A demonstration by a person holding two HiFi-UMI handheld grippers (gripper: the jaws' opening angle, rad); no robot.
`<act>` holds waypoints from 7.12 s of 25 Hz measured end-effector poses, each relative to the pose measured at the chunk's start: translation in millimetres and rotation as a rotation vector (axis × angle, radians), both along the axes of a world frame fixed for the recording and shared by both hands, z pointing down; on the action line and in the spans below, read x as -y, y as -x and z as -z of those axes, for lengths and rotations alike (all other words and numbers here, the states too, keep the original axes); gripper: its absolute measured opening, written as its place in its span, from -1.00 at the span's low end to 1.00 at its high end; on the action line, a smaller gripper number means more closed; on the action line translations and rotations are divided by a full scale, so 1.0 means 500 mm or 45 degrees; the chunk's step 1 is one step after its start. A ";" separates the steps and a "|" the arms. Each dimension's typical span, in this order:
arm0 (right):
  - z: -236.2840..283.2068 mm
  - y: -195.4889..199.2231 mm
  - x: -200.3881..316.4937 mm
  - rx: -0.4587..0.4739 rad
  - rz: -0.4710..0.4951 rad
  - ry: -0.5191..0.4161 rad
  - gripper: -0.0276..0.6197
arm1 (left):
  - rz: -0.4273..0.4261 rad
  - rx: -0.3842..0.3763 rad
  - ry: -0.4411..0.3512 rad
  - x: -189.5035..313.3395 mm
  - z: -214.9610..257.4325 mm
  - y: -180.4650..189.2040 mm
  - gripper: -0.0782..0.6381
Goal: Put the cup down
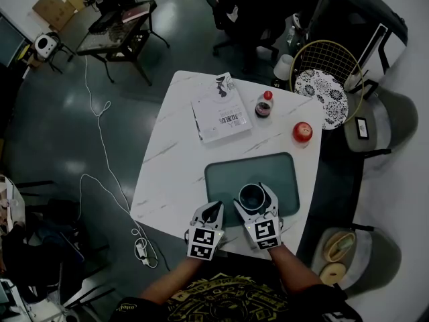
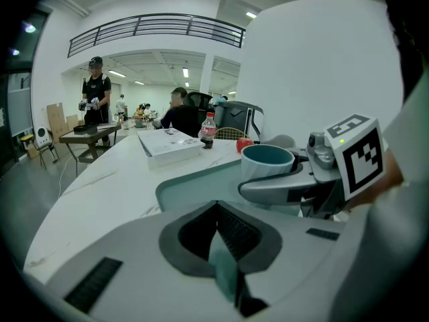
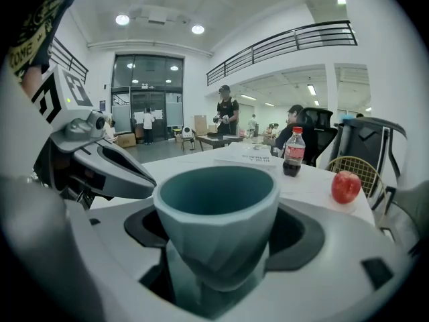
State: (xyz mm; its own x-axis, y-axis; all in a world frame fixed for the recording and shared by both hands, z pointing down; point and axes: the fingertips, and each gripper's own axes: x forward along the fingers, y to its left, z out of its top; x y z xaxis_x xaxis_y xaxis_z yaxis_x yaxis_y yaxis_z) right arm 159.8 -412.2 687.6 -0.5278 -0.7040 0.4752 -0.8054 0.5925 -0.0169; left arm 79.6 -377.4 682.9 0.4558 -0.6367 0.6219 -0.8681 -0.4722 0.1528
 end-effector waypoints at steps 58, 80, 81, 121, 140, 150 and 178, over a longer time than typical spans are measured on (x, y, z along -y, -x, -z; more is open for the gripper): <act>0.213 0.006 -0.210 0.071 -0.304 -0.208 0.43 | 0.007 -0.144 -0.264 -0.171 0.191 0.127 -0.76; 0.285 0.130 -0.466 0.099 -0.283 -0.244 -0.51 | 0.012 -0.195 -0.361 -0.370 0.258 0.229 -0.76; 0.287 0.134 -0.477 0.101 -0.291 -0.243 -0.58 | 0.010 -0.195 -0.364 -0.380 0.260 0.235 -0.76; 0.344 0.095 -0.814 0.058 -0.366 -0.252 -0.90 | -0.152 -0.314 -0.413 -0.697 0.306 0.179 -0.76; 0.387 -0.112 -1.150 0.101 -0.280 -0.288 -0.89 | -0.111 -0.262 -0.442 -1.060 0.337 -0.042 -0.76; 0.342 -0.100 -1.277 0.175 -0.169 -0.236 -0.89 | -0.036 -0.205 -0.408 -1.186 0.314 -0.036 -0.76; 0.276 -0.063 -1.313 0.122 -0.093 -0.204 -0.90 | 0.007 -0.202 -0.370 -1.219 0.280 0.007 -0.76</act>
